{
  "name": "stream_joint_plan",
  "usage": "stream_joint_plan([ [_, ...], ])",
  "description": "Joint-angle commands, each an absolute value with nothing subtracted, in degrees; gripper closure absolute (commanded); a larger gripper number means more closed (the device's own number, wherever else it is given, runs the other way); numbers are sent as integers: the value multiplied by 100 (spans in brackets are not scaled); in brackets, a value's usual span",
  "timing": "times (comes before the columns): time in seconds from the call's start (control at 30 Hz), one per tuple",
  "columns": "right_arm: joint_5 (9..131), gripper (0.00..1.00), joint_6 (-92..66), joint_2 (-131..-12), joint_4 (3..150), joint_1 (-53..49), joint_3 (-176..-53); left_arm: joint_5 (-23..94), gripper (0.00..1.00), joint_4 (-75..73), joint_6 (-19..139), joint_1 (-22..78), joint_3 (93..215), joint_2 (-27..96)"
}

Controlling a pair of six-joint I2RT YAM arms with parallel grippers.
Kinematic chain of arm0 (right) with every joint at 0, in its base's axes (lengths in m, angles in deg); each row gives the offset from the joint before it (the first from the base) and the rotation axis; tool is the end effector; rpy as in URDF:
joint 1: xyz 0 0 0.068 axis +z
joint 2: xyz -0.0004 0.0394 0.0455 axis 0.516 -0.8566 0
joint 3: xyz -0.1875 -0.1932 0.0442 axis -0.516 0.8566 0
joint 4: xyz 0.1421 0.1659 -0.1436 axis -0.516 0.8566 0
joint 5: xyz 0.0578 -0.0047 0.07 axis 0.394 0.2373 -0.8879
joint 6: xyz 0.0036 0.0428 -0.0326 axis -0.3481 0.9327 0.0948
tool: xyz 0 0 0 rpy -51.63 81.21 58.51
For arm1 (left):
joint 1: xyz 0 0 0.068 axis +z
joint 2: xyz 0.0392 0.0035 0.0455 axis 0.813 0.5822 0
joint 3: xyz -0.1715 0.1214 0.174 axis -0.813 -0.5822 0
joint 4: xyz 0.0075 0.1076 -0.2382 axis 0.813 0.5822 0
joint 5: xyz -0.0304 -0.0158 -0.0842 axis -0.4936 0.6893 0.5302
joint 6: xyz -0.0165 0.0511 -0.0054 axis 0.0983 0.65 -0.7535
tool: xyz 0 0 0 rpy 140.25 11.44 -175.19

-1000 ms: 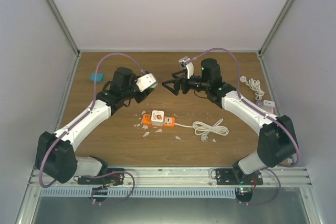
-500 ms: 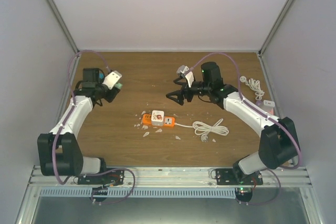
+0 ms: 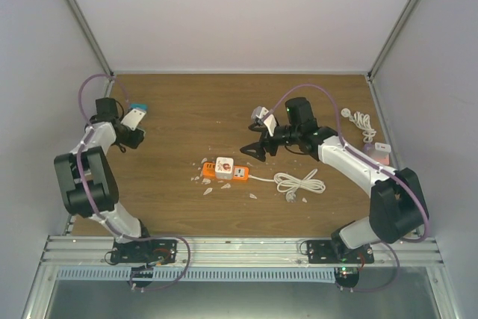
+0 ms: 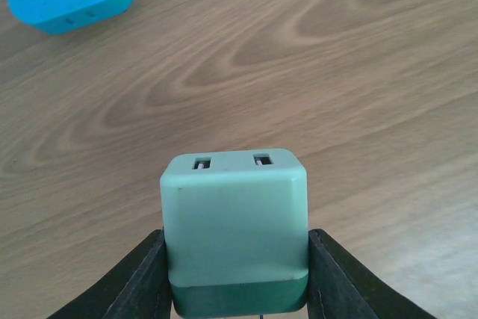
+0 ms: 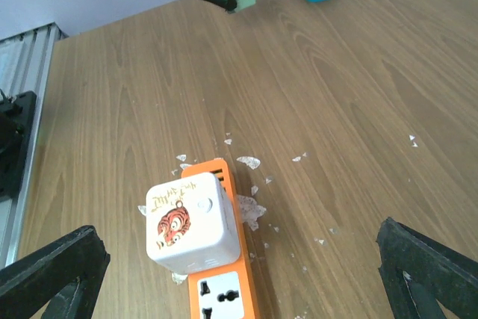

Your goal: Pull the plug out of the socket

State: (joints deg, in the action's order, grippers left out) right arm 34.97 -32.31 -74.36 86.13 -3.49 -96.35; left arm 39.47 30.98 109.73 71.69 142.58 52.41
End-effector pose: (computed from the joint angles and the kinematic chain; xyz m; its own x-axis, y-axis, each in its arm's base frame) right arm 0.2710 0.1691 0.2607 -0.3421 -0.3546 -0.8702 -0.9177 0.3250 0.2284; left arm 0.3124 0.0894 0.1978 -0.7890 0.3904 -0.4745 0.3722 0.9181 0.1365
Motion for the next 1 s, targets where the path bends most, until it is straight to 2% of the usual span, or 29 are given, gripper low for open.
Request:
stream_joint_plan([
  [0.0, 3456, 0, -3624, -7274, 8765, -364, -9545, 3726, 67, 3033, 11086, 7357, 14687, 5674],
  [0.57, 3454, 0, -3849, -7307, 8768, -364, -9451, 3432, 62, 2994, 11078, 7443, 15154, 6711],
  [0.97, 3369, 0, -3895, -7412, 8789, -360, -9456, 3456, 29, 3063, 11154, 7444, 15146, 6618],
])
